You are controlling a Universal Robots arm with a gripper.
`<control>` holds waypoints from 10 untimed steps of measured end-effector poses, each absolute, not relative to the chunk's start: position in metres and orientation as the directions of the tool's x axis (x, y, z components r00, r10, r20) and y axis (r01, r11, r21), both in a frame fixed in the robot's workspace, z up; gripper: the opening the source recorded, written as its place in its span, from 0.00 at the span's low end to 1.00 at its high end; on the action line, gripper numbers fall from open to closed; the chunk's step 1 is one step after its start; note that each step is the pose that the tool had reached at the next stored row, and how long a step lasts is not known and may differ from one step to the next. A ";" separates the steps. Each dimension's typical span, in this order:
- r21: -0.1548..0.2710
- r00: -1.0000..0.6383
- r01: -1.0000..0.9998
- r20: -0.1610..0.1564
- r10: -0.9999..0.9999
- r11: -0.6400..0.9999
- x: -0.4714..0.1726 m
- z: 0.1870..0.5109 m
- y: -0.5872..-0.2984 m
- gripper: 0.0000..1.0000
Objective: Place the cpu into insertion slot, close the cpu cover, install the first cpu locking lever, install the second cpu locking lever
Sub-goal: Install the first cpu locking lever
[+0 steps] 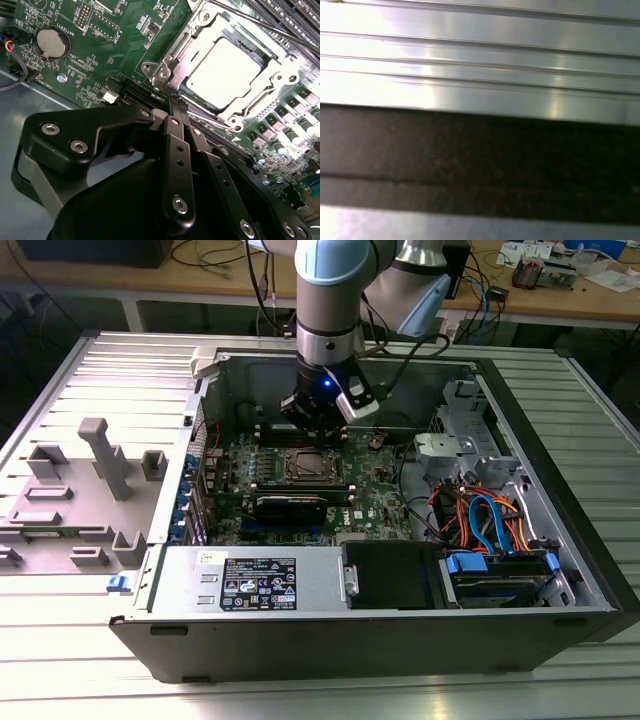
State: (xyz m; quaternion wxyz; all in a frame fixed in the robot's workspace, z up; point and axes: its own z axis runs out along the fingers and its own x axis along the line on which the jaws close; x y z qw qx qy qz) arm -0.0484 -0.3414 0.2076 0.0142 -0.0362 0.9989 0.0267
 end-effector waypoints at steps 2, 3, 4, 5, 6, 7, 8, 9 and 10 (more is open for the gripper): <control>0.061 -0.997 -0.073 -0.031 -0.072 0.995 -0.048 0.207 -0.341 0.11; 0.065 -0.997 -0.073 -0.031 -0.071 0.995 -0.048 0.207 -0.341 0.11; 0.070 -0.997 -0.073 -0.032 -0.071 0.995 -0.048 0.207 -0.341 0.11; 0.073 -0.997 -0.073 -0.032 -0.071 0.995 -0.048 0.207 -0.341 0.11; 0.076 -0.997 -0.073 -0.032 -0.071 0.994 -0.048 0.207 -0.341 0.11; 0.077 -0.997 -0.073 -0.032 -0.071 0.994 -0.048 0.207 -0.341 0.11; 0.077 -0.997 -0.073 -0.032 -0.071 0.994 -0.048 0.207 -0.341 0.11; 0.076 -0.997 -0.073 -0.032 -0.071 0.994 -0.048 0.207 -0.341 0.11; 0.076 -0.997 -0.073 -0.032 -0.071 0.994 -0.048 0.206 -0.341 0.11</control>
